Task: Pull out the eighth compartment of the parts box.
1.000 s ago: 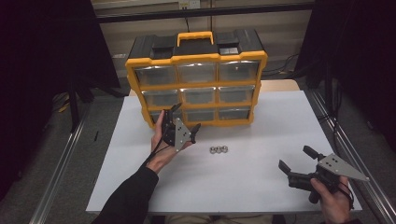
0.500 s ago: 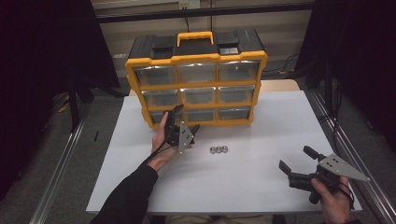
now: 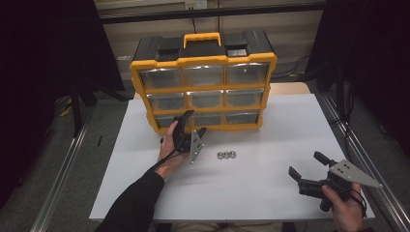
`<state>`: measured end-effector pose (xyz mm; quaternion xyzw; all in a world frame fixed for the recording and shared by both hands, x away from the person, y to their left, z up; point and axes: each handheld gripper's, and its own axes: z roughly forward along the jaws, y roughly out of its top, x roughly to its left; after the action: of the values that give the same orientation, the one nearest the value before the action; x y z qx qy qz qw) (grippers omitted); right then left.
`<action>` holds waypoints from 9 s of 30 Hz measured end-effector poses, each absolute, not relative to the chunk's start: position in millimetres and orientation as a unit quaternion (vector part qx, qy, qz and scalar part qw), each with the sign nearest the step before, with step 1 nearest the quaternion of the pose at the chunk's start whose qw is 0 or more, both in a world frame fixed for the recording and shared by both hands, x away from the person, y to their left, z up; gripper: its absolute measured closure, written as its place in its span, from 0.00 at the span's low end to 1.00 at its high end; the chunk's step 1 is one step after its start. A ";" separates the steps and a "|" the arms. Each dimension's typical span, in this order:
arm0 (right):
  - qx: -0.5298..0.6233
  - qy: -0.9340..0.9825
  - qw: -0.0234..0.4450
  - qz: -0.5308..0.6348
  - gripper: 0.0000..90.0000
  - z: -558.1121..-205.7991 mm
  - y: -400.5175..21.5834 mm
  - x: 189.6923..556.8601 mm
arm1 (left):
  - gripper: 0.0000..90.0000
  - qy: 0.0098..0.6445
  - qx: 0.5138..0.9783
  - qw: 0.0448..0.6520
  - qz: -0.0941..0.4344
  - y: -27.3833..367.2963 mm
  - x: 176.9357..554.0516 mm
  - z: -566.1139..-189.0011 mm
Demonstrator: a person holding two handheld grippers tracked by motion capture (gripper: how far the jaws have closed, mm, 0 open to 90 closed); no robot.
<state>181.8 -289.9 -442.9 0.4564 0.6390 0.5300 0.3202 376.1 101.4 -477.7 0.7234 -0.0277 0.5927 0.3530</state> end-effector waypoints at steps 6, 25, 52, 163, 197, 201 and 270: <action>0.457 0.639 0.321 0.529 0.00 -443.0 -290.0 182.1 | 0.34 -0.045 0.730 0.340 0.591 98.7 376.6 -483.5; 0.455 0.641 0.322 0.528 0.00 -443.2 -289.4 182.4 | 0.68 -0.064 0.729 0.299 0.612 95.1 383.6 -488.5; 0.452 0.646 0.315 0.528 0.00 -443.6 -288.6 182.1 | 0.82 -0.117 0.707 0.201 0.668 99.7 384.0 -485.3; 0.455 0.645 0.315 0.527 0.00 -444.0 -288.6 182.6 | 0.87 -0.160 0.675 0.202 0.691 91.5 369.2 -495.2; 0.455 0.644 0.314 0.528 0.00 -443.9 -288.7 182.3 | 0.89 -0.165 0.689 0.211 0.674 95.5 347.1 -489.4; 0.454 0.645 0.314 0.528 0.00 -443.8 -288.4 182.3 | 0.94 -0.160 0.691 0.214 0.672 97.2 344.5 -488.9; 0.456 0.645 0.313 0.528 0.00 -444.1 -288.0 183.6 | 0.70 -0.137 0.694 0.232 0.668 76.6 361.9 -482.7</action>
<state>183.6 -288.0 -444.1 0.4556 0.6450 0.5277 0.3130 361.9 76.6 -482.7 0.6936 -0.1369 0.6679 0.2325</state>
